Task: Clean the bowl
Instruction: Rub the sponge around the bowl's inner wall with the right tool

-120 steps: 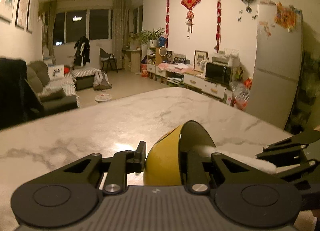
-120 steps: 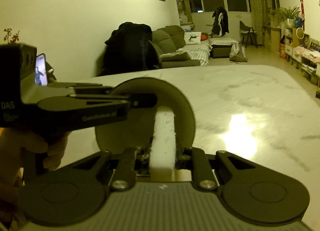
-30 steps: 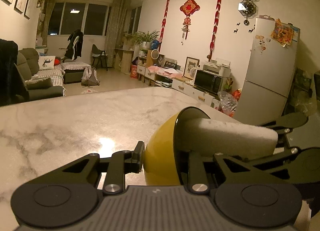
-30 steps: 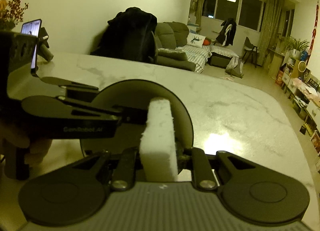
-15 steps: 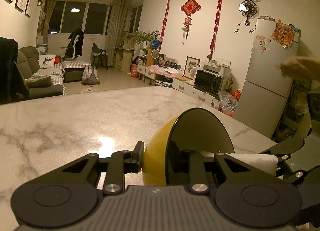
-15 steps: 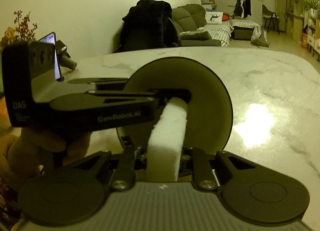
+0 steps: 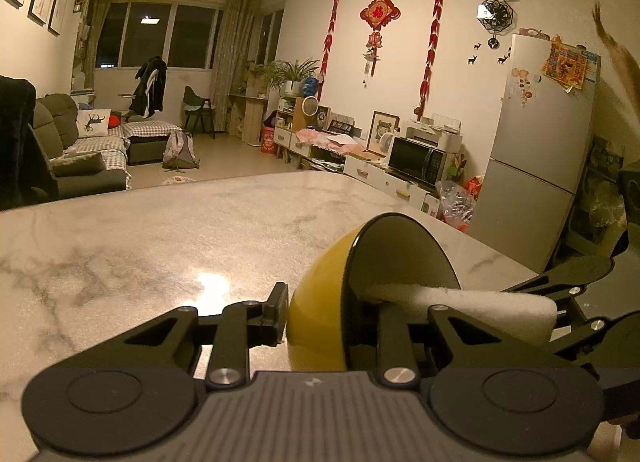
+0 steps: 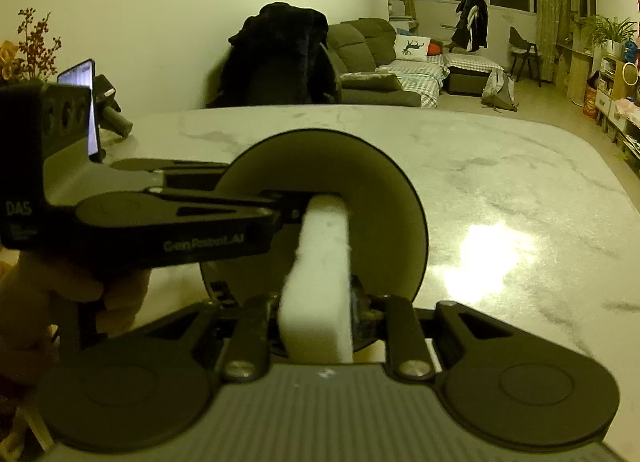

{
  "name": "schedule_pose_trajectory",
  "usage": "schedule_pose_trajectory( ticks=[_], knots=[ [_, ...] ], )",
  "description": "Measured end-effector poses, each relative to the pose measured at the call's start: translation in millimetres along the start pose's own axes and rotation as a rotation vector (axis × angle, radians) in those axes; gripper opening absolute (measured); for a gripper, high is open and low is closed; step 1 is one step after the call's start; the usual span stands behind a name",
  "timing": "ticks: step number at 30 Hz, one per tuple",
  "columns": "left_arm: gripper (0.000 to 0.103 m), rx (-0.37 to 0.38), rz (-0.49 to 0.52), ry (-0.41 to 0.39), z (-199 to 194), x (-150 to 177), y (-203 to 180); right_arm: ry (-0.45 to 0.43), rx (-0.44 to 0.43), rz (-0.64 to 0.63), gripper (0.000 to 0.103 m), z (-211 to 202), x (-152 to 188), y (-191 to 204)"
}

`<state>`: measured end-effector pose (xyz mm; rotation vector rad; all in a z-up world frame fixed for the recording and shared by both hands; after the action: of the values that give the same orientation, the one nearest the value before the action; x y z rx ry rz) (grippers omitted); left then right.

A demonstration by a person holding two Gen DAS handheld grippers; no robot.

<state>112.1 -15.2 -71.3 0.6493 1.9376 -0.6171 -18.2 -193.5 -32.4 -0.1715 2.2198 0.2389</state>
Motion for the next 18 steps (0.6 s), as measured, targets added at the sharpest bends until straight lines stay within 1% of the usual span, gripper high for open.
schedule_pose_trajectory(
  ticks=[4, 5, 6, 8, 14, 18],
  knots=[
    [0.027, -0.001, 0.002, 0.001, 0, 0, 0, -0.038, 0.011, 0.017, 0.022, -6, -1, -2],
    [0.027, -0.001, 0.003, 0.001, 0, 0, -1, -0.045, 0.013, 0.015, 0.022, -7, -1, -3],
    [0.027, -0.001, 0.005, 0.0, 0, 0, -1, -0.05, 0.017, 0.012, 0.018, -8, -1, -3],
    [0.027, -0.001, 0.006, -0.001, 0, 0, -1, -0.056, 0.03, 0.003, 0.017, -8, -1, -2],
    [0.027, 0.0, 0.004, 0.001, 0, -1, -1, -0.126, 0.101, -0.064, 0.017, -22, -5, 1],
    [0.027, 0.001, 0.002, 0.0, 0, 1, 3, -0.144, 0.134, -0.106, 0.017, -25, -7, 2]
  ],
)
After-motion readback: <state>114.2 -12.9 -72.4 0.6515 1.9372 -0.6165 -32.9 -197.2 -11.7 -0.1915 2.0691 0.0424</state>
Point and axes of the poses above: each gripper's, at about its wrist camera, not at the fingertips, and z roughly the way its jaws point, y to its left, x to its underside, the point moved 1 cm from there along z, roughly the way its jaws point
